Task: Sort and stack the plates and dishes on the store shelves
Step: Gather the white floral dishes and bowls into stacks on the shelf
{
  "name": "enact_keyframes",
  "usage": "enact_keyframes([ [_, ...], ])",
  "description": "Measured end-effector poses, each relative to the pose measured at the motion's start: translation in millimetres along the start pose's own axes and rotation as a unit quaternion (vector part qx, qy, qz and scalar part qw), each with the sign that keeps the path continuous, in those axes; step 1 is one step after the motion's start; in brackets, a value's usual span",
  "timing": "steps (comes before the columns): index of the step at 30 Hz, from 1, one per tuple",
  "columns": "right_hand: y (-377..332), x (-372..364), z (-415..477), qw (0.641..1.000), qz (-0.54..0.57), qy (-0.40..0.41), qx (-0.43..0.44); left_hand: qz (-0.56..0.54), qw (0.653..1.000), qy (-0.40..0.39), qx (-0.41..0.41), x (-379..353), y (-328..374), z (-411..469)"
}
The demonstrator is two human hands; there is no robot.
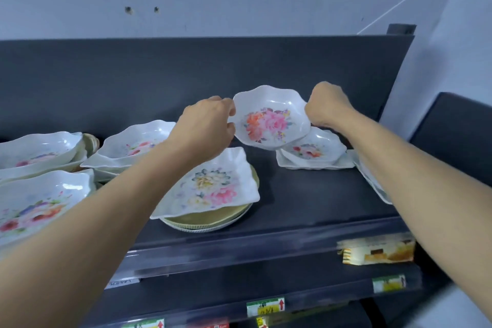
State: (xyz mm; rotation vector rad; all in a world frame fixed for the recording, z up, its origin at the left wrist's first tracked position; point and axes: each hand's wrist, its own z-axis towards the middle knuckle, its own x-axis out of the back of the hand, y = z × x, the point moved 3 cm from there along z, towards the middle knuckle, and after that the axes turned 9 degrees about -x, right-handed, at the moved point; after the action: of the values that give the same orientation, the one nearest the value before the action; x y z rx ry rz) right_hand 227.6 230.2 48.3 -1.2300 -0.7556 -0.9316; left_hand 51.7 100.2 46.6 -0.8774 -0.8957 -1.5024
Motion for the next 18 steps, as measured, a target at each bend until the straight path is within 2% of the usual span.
enact_keyframes([
  [6, 62, 15, 30, 0.997, -0.008, 0.033, -0.072, -0.032, 0.998, -0.059, -0.018, -33, 33, 28],
  [12, 98, -2, 44, 0.994, -0.002, -0.014, -0.111, -0.047, 0.993, -0.111, -0.007, -63, 54, 49],
  [18, 105, -20, 60, 0.991, 0.009, -0.061, -0.118, -0.042, 0.989, -0.142, 0.003, -82, 57, 69],
])
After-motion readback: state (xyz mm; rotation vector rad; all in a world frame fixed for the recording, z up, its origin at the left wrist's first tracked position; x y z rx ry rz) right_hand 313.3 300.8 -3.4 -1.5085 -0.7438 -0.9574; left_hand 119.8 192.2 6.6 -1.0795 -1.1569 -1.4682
